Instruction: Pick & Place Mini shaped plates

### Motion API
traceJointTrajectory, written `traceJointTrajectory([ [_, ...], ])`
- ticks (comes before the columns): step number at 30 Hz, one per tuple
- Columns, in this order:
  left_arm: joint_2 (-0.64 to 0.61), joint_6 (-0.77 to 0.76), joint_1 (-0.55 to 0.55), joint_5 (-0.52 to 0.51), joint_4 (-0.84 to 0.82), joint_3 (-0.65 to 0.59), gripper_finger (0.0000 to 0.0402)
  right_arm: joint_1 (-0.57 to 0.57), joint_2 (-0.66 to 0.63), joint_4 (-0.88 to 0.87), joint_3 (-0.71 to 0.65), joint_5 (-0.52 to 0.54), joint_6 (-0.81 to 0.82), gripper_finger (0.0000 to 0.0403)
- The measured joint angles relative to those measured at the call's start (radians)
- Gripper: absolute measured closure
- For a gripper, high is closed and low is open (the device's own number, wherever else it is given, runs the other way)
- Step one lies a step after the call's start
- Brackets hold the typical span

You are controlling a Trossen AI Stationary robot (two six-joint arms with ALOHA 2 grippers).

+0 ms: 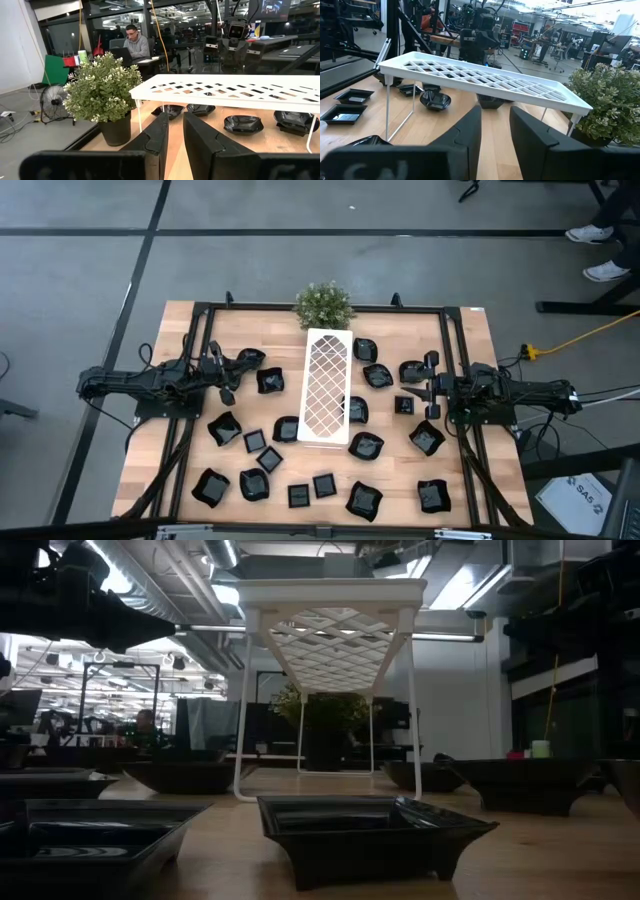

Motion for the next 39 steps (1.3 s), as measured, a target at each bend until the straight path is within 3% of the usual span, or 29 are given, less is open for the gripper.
traceJointTrajectory([
  [20, 0.000, 0.000, 0.000, 0.000, 0.000, 0.000, 0.0346, 0.000, 0.000, 0.002, 0.000, 0.000, 0.010, 0.0301],
  [28, 0.000, 0.000, 0.000, 0.000, 0.000, 0.000, 0.0349, 0.000, 0.000, 0.078, 0.000, -0.008, 0.495, 0.0301],
  [30, 0.000, 0.000, 0.000, 0.000, 0.000, 0.000, 0.0350, 0.000, 0.000, 0.128, 0.000, 0.013, 0.536, 0.0301],
  [34, 0.000, 0.000, 0.000, 0.000, 0.000, 0.000, 0.0348, 0.000, 0.000, 0.214, 0.000, 0.071, 0.515, 0.0301],
  [39, 0.000, 0.000, 0.000, 0.000, 0.000, 0.000, 0.0346, 0.014, 0.006, 0.353, 0.000, -0.150, 0.254, 0.0301],
])
